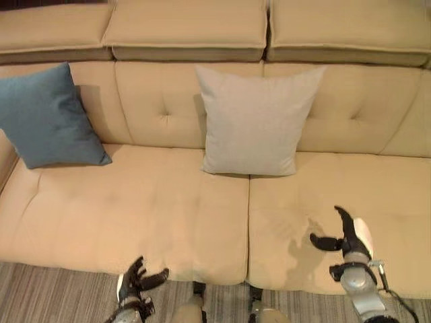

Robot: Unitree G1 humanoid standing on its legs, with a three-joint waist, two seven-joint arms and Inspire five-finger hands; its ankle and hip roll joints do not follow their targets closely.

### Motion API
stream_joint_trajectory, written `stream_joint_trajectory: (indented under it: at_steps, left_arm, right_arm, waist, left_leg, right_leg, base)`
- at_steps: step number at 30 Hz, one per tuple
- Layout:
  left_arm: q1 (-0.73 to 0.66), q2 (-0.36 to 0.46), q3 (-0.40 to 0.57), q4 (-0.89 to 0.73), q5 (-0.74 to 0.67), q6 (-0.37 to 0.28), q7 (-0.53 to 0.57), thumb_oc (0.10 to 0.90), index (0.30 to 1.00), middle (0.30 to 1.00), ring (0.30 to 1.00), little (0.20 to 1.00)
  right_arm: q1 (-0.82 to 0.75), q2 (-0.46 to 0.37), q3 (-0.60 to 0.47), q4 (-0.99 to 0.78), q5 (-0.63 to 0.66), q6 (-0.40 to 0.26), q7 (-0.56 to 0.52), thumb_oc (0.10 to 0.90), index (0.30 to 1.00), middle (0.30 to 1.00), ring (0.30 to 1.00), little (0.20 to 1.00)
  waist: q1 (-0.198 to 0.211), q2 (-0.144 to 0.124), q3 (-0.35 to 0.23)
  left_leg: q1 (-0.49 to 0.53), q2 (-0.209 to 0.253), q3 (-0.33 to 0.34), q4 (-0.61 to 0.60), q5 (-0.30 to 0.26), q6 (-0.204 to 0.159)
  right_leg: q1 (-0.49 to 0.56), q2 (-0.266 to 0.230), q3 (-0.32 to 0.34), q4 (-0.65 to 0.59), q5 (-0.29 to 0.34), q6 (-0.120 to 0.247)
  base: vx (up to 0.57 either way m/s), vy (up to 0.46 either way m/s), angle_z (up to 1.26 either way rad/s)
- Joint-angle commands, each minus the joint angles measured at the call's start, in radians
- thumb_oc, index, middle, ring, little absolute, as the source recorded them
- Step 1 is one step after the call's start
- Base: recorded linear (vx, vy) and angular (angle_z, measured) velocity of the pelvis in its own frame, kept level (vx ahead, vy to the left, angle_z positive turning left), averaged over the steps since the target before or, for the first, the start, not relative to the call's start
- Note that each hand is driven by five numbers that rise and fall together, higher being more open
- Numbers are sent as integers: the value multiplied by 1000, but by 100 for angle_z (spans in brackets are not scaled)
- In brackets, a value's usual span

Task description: Pick up all the scattered cushions and arrange them neatly on the sofa.

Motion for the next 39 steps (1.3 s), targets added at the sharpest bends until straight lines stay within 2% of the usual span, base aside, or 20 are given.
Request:
stream_joint_trajectory:
  at_steps: [1,6,8,12,14,15,19,21,22,23,25,27,28,31,33,34,39]
  left_arm:
    - [-32,53,20,46,71,-37,8,800,900,900,900,900]
    - [-53,52,-5,98,88,-37,24,800,900,900,900,900]
    - [-91,54,-39,113,95,-41,33,800,900,900,900,900]
    - [-127,40,-67,138,112,-50,30,800,900,900,900,900]
    - [-126,30,-77,154,124,-48,24,800,900,900,900,900]
    - [-126,20,-82,170,132,-48,20,800,900,900,900,900]
    - [-136,7,-90,186,139,-48,27,800,900,900,900,900]
    - [-144,5,-94,182,139,-50,32,800,900,900,900,900]
    - [-145,5,-94,182,139,-50,32,800,900,900,900,900]
    - [-161,6,-99,199,148,-51,36,800,900,900,900,900]
    - [-180,13,-95,239,170,-49,37,800,900,900,900,900]
    - [-181,13,-95,239,170,-49,37,800,900,900,900,900]
    - [-198,18,-88,267,177,-50,46,800,900,900,900,900]
    - [-215,34,-82,299,179,-45,47,800,900,900,900,900]
    - [-210,35,-81,307,184,-43,46,800,900,900,900,900]
    - [-199,35,-86,314,195,-39,43,800,900,900,900,900]
    - [-190,41,-82,355,205,-30,32,800,900,900,900,900]
  right_arm:
    - [-27,-15,8,-11,-46,-74,-9,800,900,900,900,900]
    - [-8,26,17,26,7,-88,-13,800,900,900,900,900]
    - [-26,47,48,74,31,-88,-18,800,900,900,900,900]
    - [-81,47,100,165,30,-80,-20,800,900,900,900,900]
    - [-89,46,114,177,21,-78,-13,800,900,900,900,900]
    - [-95,47,122,192,16,-77,-5,800,900,900,900,900]
    - [-113,58,126,236,26,-69,1,800,900,900,900,900]
    - [-123,59,134,259,17,-63,-2,800,900,900,900,900]
    - [-124,59,134,260,17,-64,-2,800,900,900,900,900]
    - [-147,71,151,296,8,-57,-3,800,900,900,900,900]
    - [-167,88,172,332,-3,-51,3,800,900,900,900,900]
    - [-167,89,172,333,-3,-51,3,800,900,900,900,900]
    - [-181,108,186,356,-6,-42,6,800,900,900,900,900]
    - [-199,121,203,380,0,-36,20,800,900,900,900,900]
    - [-196,122,202,385,3,-38,22,800,900,900,900,900]
    - [-189,124,196,399,14,-44,22,800,900,900,900,900]
    - [-178,149,197,437,29,-49,32,800,900,900,900,900]
  waist:
    - [5,-30,-66]
    - [-6,-29,-47]
    - [-11,-35,-10]
    - [-18,-63,7]
    - [-24,-65,-6]
    - [-26,-57,-8]
    - [-49,-43,-24]
    - [-60,-41,-23]
    - [-59,-41,-23]
    - [-62,-49,-18]
    - [-57,-67,-6]
    - [-56,-68,-6]
    - [-47,-80,19]
    - [-32,-81,49]
    - [-24,-78,47]
    - [-10,-66,35]
    - [22,-69,-26]
  left_leg:
    - [46,6,31,3,-96,-17]
    - [29,22,22,21,-72,-31]
    - [-39,18,16,102,-68,-40]
    - [-51,-29,21,321,-189,-24]
    - [-26,-37,24,382,-227,-15]
    - [11,-35,21,404,-252,-15]
    - [94,-59,-5,391,-271,-13]
    - [125,-77,8,316,-328,8]
    - [126,-77,9,314,-328,8]
    - [141,-102,8,241,-363,30]
    - [127,-123,11,207,-359,48]
    - [127,-124,11,207,-359,48]
    - [99,-133,10,220,-348,57]
    - [52,-125,24,233,-315,70]
    - [45,-124,27,227,-305,75]
    - [33,-114,29,207,-279,85]
    - [-16,-103,38,201,-247,81]
  right_leg:
    - [56,10,-1,27,-143,16]
    - [59,24,-1,37,-160,-5]
    - [47,19,-12,31,-152,-15]
    - [-4,-11,-19,45,-117,-21]
    - [-15,-17,-23,50,-113,-20]
    - [-16,-11,-23,59,-109,-21]
    - [-70,-15,-32,89,-78,-4]
    - [-110,-24,-31,97,-47,14]
    - [-110,-24,-30,98,-47,14]
    - [-145,-36,-30,85,-2,37]
    - [-183,-53,-33,53,43,65]
    - [-183,-53,-33,53,44,65]
    - [-205,-72,-36,58,54,82]
    - [-212,-73,17,179,-7,86]
    - [-197,-76,19,217,-26,75]
    - [-172,-70,28,321,-79,57]
    - [-49,-48,53,368,-172,47]
  base:
    - [-37,-108,4]
    - [-93,-92,1]
    - [-323,-106,12]
    - [-230,-26,29]
    - [-105,42,3]
    - [-83,77,14]
    - [-130,115,7]
    - [-122,100,25]
    - [-234,175,19]
    - [-239,165,-4]
    - [-334,201,-5]
    - [-204,77,-14]
    - [-340,65,-11]
    - [-343,50,0]
    - [-217,43,-16]
    - [-285,50,-25]
    - [-169,-73,-17]
